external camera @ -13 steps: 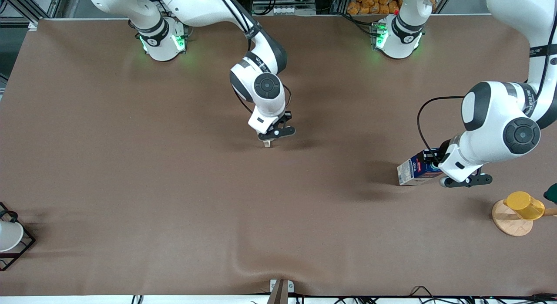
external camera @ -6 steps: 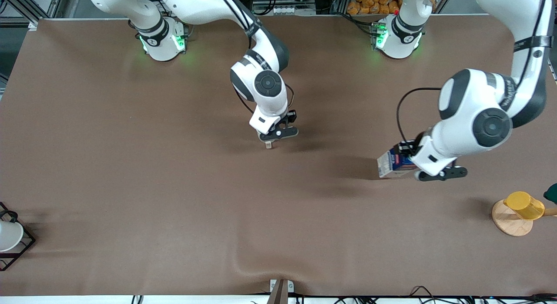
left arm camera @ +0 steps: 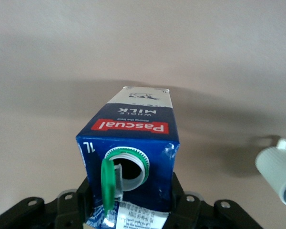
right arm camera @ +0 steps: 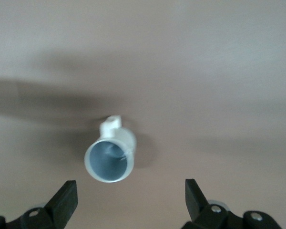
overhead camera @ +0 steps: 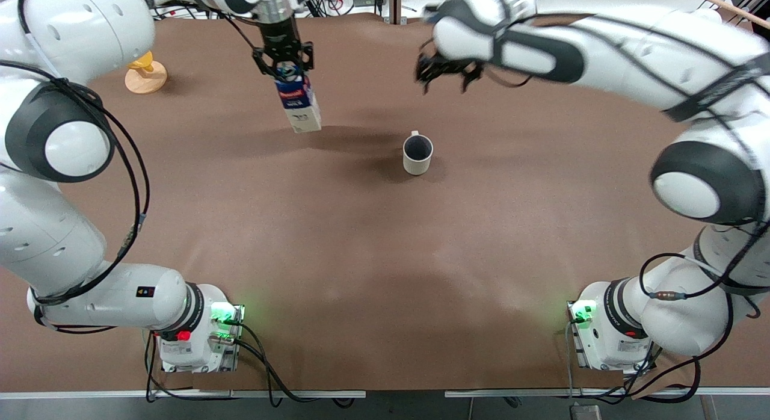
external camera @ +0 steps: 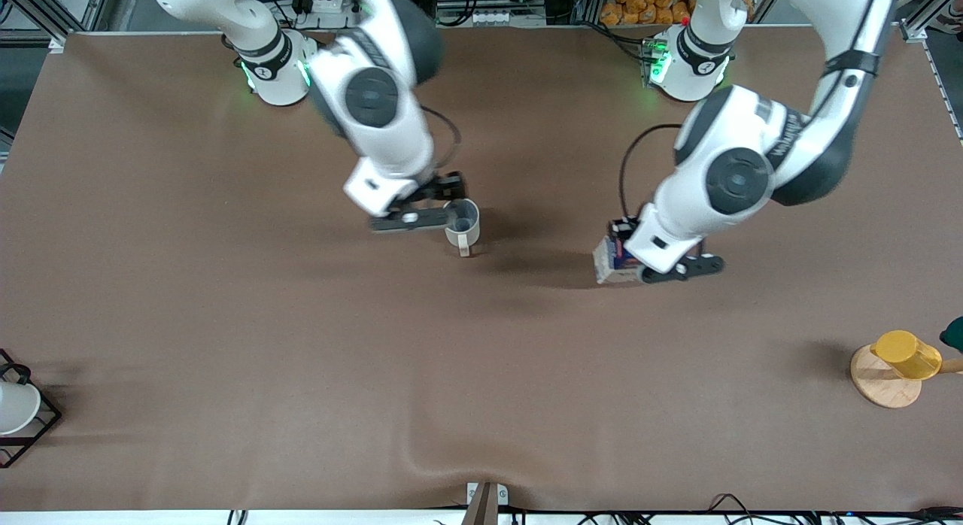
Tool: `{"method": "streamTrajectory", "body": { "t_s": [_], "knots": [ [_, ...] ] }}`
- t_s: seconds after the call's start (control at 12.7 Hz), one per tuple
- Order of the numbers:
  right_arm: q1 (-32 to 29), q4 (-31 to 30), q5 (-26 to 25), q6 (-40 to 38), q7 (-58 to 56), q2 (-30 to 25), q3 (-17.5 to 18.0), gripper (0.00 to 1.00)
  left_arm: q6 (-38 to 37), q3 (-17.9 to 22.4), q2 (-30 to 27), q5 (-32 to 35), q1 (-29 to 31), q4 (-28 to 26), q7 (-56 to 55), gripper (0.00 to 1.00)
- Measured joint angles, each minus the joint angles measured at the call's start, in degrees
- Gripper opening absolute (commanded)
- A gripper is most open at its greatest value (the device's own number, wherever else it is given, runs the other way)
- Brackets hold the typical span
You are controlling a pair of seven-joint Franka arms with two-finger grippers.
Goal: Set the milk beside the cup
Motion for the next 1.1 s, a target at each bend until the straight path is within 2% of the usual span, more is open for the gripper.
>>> {"method": "streamTrajectory", "body": {
  "t_s": [0.31,0.63,0.86,1.1],
  "knots": [
    [-10.5,-1.1,-0.3,-6.3,-2.6,-7.9,-0.3,1.00,0.0,-0.8,0.2,-0.1,-10.0,0.0,-9.1,0.62],
    [-18.7,-1.0,-7.3,-13.1,-11.0,-14.8,-0.5,1.00,0.0,-0.8,0.4,-0.1,-18.4,0.0,-11.2,0.62],
    [-24.3,3.0,-8.1,-21.5,-19.7,-16.8,-0.9,1.00,0.1,-0.8,1.5,-0.1,-24.6,0.2,-11.4,0.62],
    [-29.5,6.6,-8.1,-23.8,-24.1,-16.8,-1.1,1.00,0.1,-0.8,2.6,-0.1,-29.0,1.3,-14.7,0.62]
  ]
}}
